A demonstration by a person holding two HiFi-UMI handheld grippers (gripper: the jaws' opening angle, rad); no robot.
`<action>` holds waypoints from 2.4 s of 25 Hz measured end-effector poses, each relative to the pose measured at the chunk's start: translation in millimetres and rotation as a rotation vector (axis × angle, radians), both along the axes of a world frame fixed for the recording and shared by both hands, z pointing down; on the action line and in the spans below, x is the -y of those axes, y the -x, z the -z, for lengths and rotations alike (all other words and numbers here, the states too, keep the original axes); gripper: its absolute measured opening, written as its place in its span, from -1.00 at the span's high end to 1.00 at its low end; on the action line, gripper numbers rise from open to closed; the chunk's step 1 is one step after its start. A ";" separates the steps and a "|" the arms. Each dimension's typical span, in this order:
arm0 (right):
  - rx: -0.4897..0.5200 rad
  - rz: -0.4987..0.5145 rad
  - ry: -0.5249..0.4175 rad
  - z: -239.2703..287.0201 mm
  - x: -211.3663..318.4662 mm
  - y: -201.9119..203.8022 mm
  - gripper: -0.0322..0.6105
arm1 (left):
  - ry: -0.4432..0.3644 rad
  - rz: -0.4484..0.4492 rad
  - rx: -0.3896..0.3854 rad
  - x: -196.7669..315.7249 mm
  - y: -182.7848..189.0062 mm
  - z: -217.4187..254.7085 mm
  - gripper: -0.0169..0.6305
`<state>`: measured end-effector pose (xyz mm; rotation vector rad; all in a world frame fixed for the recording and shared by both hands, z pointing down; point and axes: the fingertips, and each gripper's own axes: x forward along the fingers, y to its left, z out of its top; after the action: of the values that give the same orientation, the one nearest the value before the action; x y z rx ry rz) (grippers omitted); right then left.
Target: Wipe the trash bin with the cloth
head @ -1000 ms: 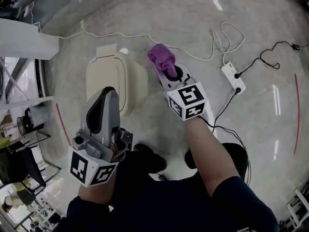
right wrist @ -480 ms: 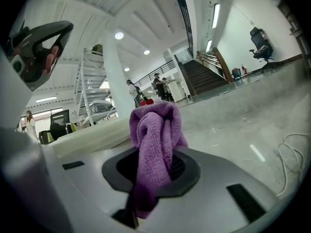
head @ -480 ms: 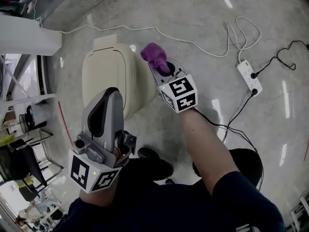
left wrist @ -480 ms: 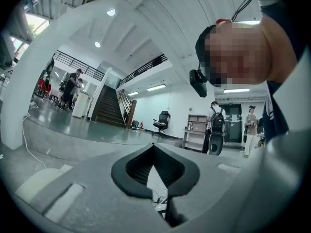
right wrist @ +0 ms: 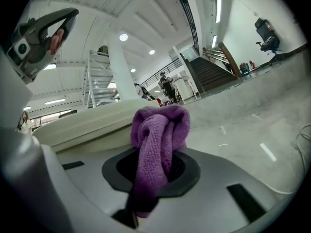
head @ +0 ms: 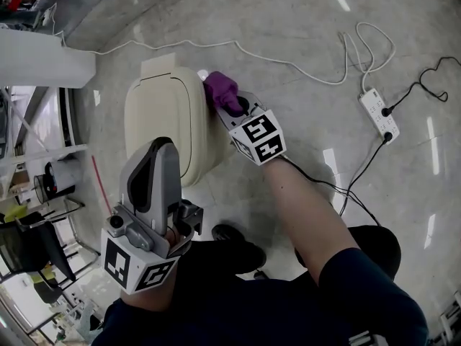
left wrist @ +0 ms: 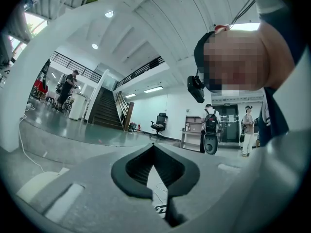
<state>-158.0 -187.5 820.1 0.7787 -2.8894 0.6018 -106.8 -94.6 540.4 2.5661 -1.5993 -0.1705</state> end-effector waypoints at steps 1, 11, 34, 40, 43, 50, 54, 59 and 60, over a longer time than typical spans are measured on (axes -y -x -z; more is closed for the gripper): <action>0.001 0.003 0.003 -3.5 -0.6 1.4 0.68 | -0.001 0.001 0.000 -0.4 1.3 -0.8 0.95; -0.090 -0.003 0.124 -82.7 -0.6 7.2 0.68 | -0.001 0.011 -0.005 3.2 13.9 -6.0 0.95; -0.270 -0.018 0.526 -251.0 -58.7 9.0 0.68 | -0.022 0.002 -0.021 1.1 43.4 -13.8 0.95; -0.181 -0.056 0.537 -215.7 -54.7 10.7 0.68 | -0.028 -0.025 -0.046 0.4 45.1 -10.0 0.95; -0.114 -0.068 0.512 -178.4 -51.4 12.5 0.68 | -0.032 -0.040 -0.057 -0.9 46.6 -6.5 0.95; 0.117 -0.048 0.393 -67.7 -49.5 4.2 0.68 | -0.062 -0.084 -0.088 8.0 40.5 3.2 0.95; 0.203 -0.015 0.313 -13.7 -62.4 -0.1 0.68 | -0.069 -0.107 -0.093 8.3 33.5 5.5 0.95; 0.210 0.000 0.247 13.3 -74.1 -2.6 0.68 | -0.068 -0.131 -0.088 5.1 22.4 2.5 0.95; 0.207 0.001 0.241 13.7 -75.3 -2.5 0.68 | -0.066 -0.133 -0.089 5.1 21.3 2.0 0.95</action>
<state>-155.6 -112.2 806.4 0.7196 -2.9163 1.0653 -128.1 -99.7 538.5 2.6621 -1.4106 -0.3258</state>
